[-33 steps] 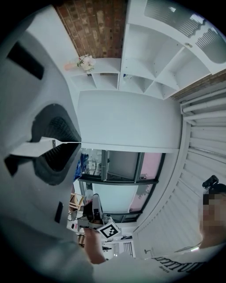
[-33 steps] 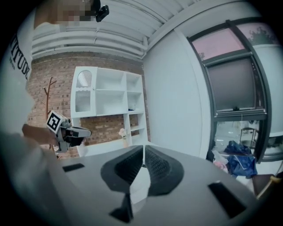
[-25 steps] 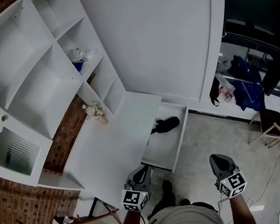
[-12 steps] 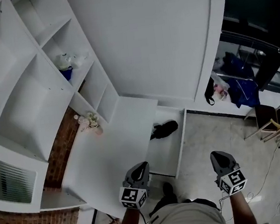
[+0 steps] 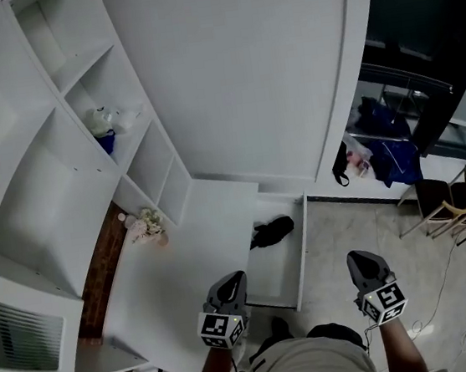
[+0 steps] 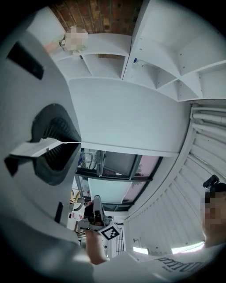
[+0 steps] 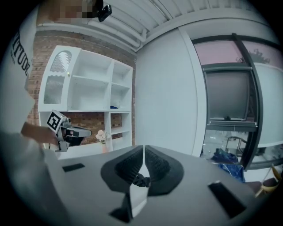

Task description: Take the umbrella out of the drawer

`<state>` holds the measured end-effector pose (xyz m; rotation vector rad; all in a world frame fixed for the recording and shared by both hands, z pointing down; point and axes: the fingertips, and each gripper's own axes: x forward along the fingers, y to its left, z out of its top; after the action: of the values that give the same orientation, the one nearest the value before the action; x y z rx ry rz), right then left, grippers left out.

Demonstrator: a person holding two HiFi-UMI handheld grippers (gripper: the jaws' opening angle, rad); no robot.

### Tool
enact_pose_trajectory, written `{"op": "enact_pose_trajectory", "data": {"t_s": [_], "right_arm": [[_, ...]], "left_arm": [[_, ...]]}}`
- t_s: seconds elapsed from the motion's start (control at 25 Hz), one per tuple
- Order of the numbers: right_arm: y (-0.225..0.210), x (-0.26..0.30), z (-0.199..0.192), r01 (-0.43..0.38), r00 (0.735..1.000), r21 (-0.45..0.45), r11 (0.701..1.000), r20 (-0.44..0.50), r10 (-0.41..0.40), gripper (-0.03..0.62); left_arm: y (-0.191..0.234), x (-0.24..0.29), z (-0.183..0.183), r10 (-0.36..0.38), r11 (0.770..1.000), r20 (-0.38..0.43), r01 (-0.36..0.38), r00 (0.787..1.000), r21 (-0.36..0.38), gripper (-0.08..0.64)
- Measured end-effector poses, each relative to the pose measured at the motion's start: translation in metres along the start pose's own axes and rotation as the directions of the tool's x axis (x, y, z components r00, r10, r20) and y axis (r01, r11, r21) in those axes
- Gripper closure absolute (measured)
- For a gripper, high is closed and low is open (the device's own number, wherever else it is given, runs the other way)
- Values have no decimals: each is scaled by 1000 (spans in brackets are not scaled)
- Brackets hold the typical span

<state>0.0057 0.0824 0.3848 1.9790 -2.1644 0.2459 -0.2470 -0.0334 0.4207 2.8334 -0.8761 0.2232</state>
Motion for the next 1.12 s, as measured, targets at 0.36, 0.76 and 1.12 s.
{"op": "enact_pose_trajectory", "data": {"t_s": [0.36,0.76,1.12], "right_arm": [[-5,16,6,1,1000,-15,1000,-2,-1,560],[-24,58,-1,-96,995,16,995,-17,96,560],[-52,114,-19,-211,975,45,976,-60,214,560]], "left_arm": [[10,14,2,-7,1000,-1,7,1000,-8,534],[21,43,-5,47,999,-45,-47,998,-4,533],[23,91,-20,100,995,-136,-95,986,43,532]]}}
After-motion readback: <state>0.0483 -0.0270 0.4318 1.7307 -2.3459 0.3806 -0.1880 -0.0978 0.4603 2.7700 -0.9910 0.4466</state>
